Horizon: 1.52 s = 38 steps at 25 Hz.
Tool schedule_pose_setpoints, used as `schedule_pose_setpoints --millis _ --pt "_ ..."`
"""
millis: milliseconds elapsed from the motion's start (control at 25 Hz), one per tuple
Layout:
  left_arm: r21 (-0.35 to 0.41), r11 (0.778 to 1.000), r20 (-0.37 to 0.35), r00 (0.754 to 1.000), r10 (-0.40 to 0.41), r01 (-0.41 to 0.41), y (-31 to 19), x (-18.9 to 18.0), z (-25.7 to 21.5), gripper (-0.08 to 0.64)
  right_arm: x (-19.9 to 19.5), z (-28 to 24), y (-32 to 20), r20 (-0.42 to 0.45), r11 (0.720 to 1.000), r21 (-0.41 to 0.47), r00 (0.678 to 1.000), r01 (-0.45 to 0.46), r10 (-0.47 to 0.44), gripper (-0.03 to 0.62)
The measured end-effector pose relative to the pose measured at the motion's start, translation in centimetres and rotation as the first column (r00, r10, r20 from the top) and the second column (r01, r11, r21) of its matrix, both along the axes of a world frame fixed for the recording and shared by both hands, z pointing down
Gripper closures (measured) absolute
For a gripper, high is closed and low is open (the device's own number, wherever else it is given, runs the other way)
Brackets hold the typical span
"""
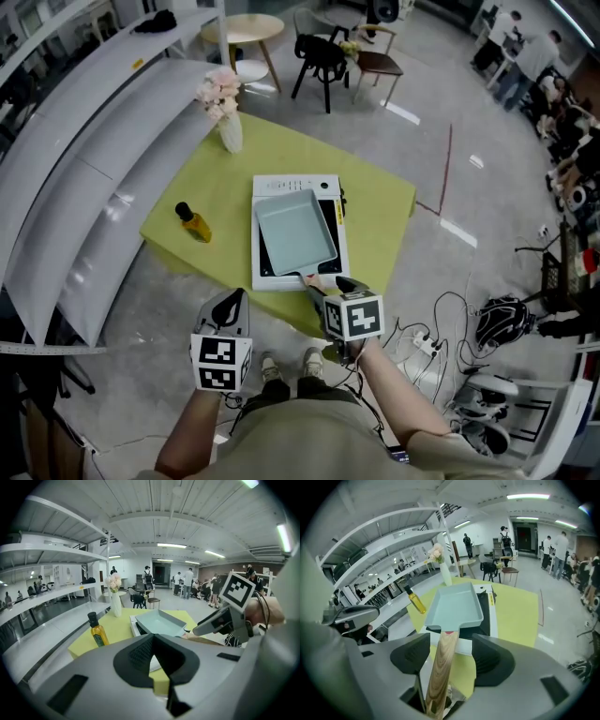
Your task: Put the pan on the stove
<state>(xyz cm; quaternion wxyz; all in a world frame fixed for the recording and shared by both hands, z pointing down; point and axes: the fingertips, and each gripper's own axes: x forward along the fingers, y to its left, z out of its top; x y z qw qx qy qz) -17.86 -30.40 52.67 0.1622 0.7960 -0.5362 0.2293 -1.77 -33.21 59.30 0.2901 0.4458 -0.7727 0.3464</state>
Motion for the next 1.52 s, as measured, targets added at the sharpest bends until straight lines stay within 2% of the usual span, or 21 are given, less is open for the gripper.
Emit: schedule_pose_setpoints --millis 160,360,560,720,880,1000,1160,1240,1360,1520 --pt "0.066 0.998 0.028 1.000 -0.007 0.005 0.1 -0.5 -3.0 0.554 0.9 -4.1 0.0 0.058 0.998 0.060 0.998 -0.029 0.025 0.340" --pt "0.169 0.985 0.040 0.999 -0.017 0.011 0.4 -0.8 -7.6 0.554 1.0 -10.3 0.5 0.101 0.982 0.188 0.995 0.004 -0.023 0.398" --pt "0.293 0.955 0.110 0.994 0.000 -0.032 1.5 0.0 -12.9 0.554 1.1 -15.6 2.1 0.115 0.951 0.308 0.990 0.041 -0.080 0.430" --pt "0.351 0.935 0.109 0.994 0.013 -0.051 2.8 0.7 -15.8 0.554 1.7 -18.7 3.9 0.137 0.925 0.377 0.985 0.049 -0.108 0.462" --pt "0.384 0.921 0.086 0.995 0.041 -0.071 4.4 1.4 -17.7 0.554 2.5 -20.7 5.4 0.113 0.895 0.442 0.986 0.062 -0.123 0.473" --pt "0.395 0.916 0.065 0.997 0.046 -0.068 5.4 1.8 -18.4 0.554 3.5 -21.3 6.1 0.107 0.879 0.475 0.989 0.038 -0.100 0.501" --pt "0.405 0.908 0.135 0.989 0.059 -0.109 6.1 1.8 -17.6 0.554 4.9 -21.9 6.4 0.095 0.841 0.541 0.995 -0.023 -0.033 0.574" --pt "0.409 0.905 0.137 0.988 0.069 -0.120 6.3 2.1 -17.1 0.554 5.2 -22.0 6.9 0.091 0.828 0.561 0.995 -0.028 -0.028 0.586" --pt "0.387 0.911 0.150 0.985 0.090 -0.142 6.9 2.4 -15.9 0.554 4.8 -21.5 8.1 0.107 0.833 0.553 0.993 -0.011 -0.058 0.586" --pt "0.369 0.917 0.143 0.984 0.107 -0.153 7.3 2.8 -15.1 0.554 3.9 -19.7 9.4 0.087 0.858 0.512 0.991 0.044 -0.103 0.588"
